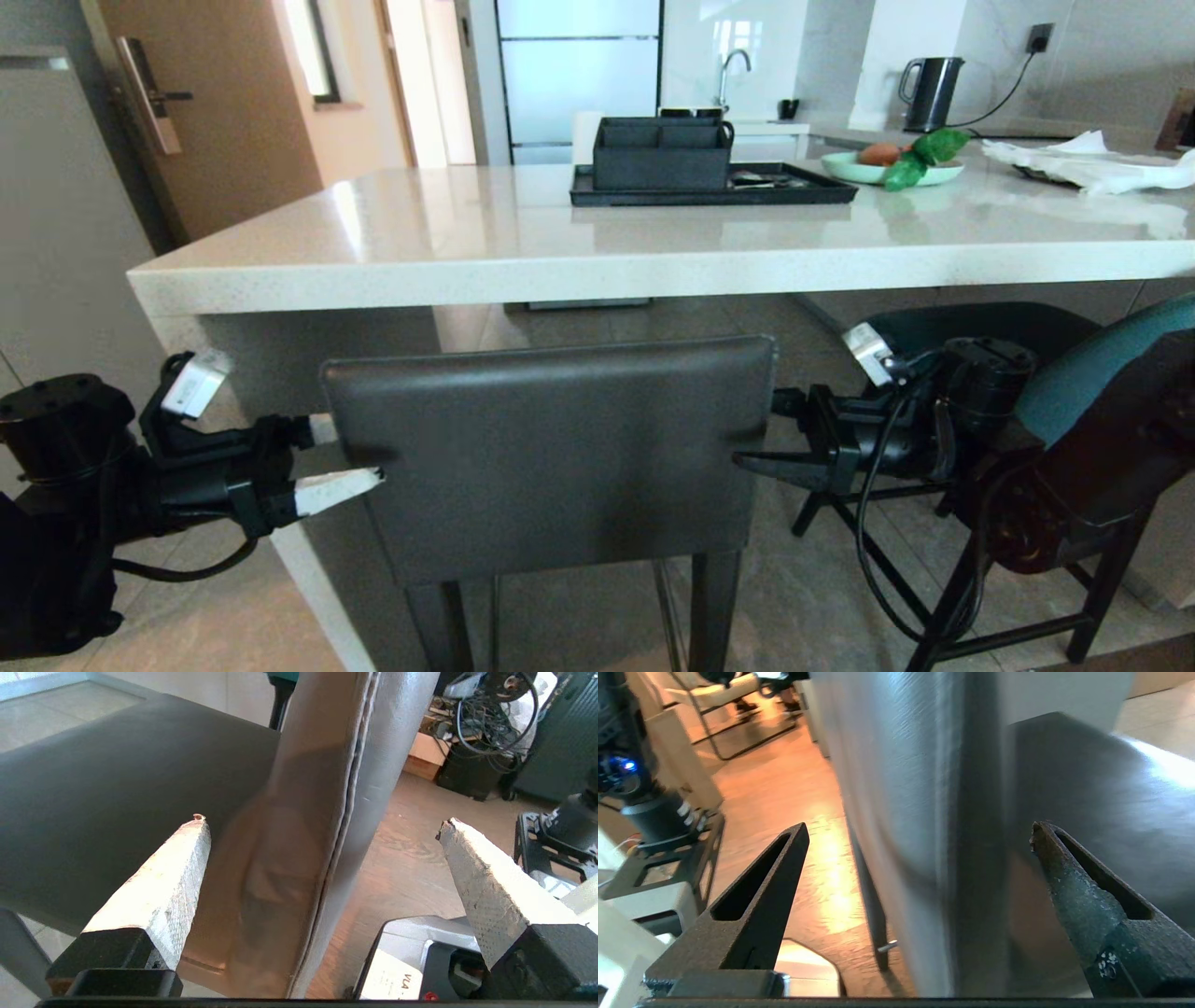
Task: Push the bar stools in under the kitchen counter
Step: Pull the gray chair out from under the dining table
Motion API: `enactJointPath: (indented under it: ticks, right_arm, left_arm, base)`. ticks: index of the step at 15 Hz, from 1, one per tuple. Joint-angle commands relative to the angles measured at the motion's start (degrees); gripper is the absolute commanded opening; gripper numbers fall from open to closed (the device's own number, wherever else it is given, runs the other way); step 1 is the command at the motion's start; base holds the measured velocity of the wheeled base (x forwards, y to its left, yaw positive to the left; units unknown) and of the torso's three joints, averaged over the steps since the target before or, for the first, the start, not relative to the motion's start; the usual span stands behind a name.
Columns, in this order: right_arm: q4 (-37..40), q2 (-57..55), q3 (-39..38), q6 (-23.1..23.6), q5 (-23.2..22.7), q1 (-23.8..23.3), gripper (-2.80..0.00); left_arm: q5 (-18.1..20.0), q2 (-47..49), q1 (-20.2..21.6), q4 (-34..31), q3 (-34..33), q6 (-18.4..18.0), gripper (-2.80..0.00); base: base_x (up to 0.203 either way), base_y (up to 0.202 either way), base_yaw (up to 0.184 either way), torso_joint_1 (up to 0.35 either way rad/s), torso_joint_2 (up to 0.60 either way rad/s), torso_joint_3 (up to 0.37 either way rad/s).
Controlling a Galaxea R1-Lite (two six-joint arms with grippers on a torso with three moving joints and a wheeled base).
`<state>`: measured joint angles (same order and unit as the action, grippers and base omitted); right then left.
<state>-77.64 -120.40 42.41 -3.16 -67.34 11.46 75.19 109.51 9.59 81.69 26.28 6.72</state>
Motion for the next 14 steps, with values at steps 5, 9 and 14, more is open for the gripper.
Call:
enactJointPath:
  ticks: [5,9,14]
  right_arm:
    - [-0.67,-0.26,-0.66,-0.36,-0.16,3.95,0.00]
    - [-0.67,0.07,-0.57,-0.36,-0.16,4.27,0.00]
    - [-1.11,0.26,-0.66,-0.36,-0.16,4.34,0.00]
  left_arm:
    - [2.40,2.17,-3.59,5.22,-0.38,0.22,0.00]
    - [2.56,2.04,-4.94,5.97,-3.99,0.23,0.00]
    - [2.50,2.20,-5.02,5.97,-3.51,0.14,0.00]
  base:
    - [0.000,0.000,0.000,0.000,0.00,0.000]
    - [0.000,0.000,0.000,0.000,0.00,0.000]
    - [0.000,0.000,0.000,0.000,0.00,0.000]
